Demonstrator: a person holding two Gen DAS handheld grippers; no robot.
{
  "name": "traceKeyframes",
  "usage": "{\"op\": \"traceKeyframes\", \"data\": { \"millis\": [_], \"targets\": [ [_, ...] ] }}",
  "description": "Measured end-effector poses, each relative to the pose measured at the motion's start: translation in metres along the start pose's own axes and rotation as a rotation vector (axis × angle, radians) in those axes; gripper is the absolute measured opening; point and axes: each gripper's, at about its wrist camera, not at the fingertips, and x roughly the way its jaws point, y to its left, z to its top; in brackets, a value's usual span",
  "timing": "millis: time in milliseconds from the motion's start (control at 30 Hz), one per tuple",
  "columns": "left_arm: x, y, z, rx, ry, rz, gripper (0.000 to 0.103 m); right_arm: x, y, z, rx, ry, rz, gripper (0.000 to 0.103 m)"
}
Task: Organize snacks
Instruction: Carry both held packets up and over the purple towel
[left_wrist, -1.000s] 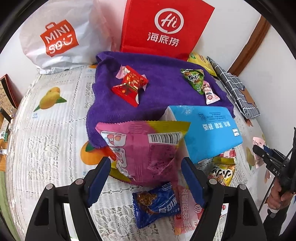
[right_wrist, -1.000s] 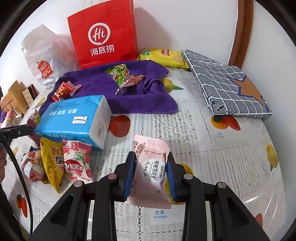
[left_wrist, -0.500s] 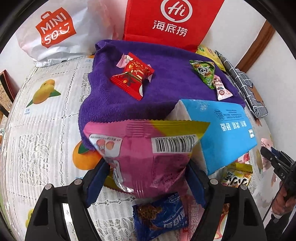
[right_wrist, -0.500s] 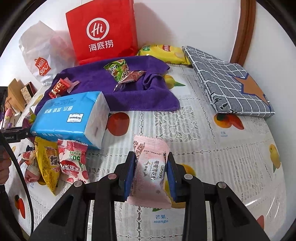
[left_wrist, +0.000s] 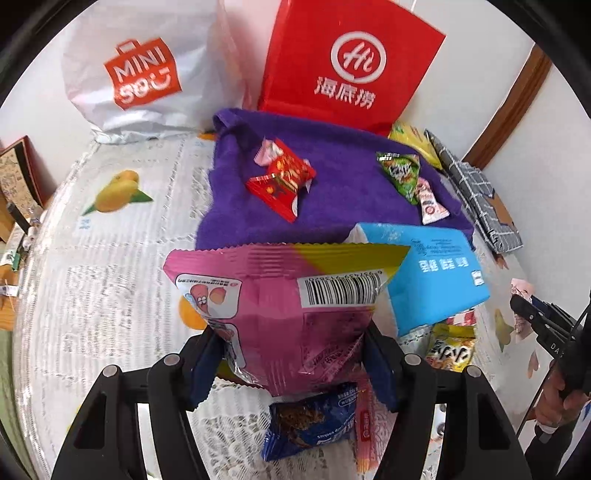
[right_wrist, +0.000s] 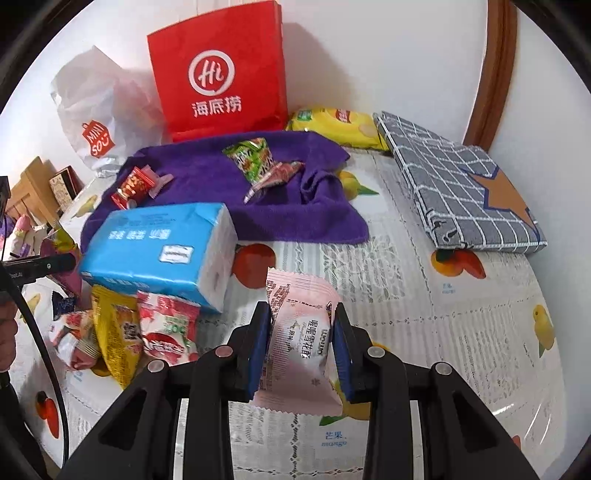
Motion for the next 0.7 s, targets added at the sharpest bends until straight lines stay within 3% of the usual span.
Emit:
{"op": "traceKeyframes", "data": {
  "millis": [700],
  "targets": [
    [-0.056,-0.012,-0.003,-0.016,-0.094,-0.032,0.066,-0.039,0.021,0.015,-0.005,-0.088,0.064,0.033]
  ]
}}
